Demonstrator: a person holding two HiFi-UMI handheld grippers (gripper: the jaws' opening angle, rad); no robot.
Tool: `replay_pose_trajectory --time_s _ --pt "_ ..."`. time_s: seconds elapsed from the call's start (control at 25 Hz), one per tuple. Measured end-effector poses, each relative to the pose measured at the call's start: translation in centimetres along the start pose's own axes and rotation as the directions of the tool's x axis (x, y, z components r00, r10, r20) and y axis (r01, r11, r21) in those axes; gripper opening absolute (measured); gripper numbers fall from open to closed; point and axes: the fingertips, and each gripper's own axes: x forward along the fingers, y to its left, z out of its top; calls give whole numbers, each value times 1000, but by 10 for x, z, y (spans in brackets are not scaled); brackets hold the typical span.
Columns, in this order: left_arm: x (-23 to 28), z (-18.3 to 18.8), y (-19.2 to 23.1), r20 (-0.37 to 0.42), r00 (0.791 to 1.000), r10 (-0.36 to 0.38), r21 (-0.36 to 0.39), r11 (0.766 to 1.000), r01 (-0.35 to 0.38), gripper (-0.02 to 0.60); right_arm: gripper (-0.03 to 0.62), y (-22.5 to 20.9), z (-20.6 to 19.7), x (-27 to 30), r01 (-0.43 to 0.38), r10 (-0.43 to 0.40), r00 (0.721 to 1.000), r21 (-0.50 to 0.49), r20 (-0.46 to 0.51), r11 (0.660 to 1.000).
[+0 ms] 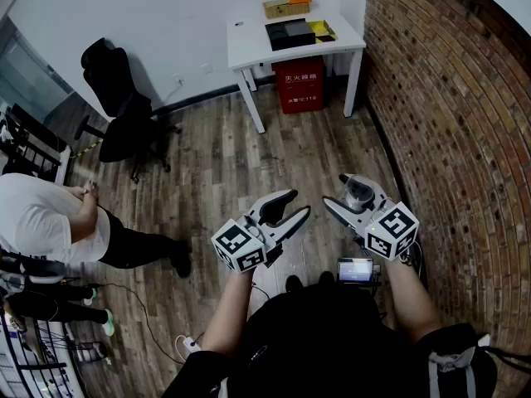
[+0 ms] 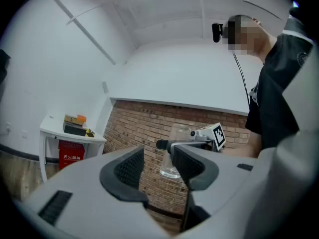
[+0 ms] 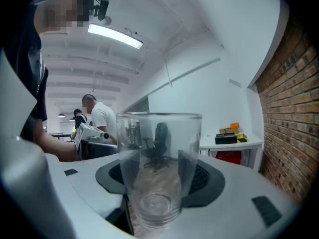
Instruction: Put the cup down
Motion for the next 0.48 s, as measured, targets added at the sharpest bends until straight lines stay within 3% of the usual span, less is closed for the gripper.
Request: replay_pose_trajectory --time_s 0.48 --pt "-2 0 1 -9 1000 11 5 1000 -11 186 273 -3 2 0 8 -9 1000 49 19 999"
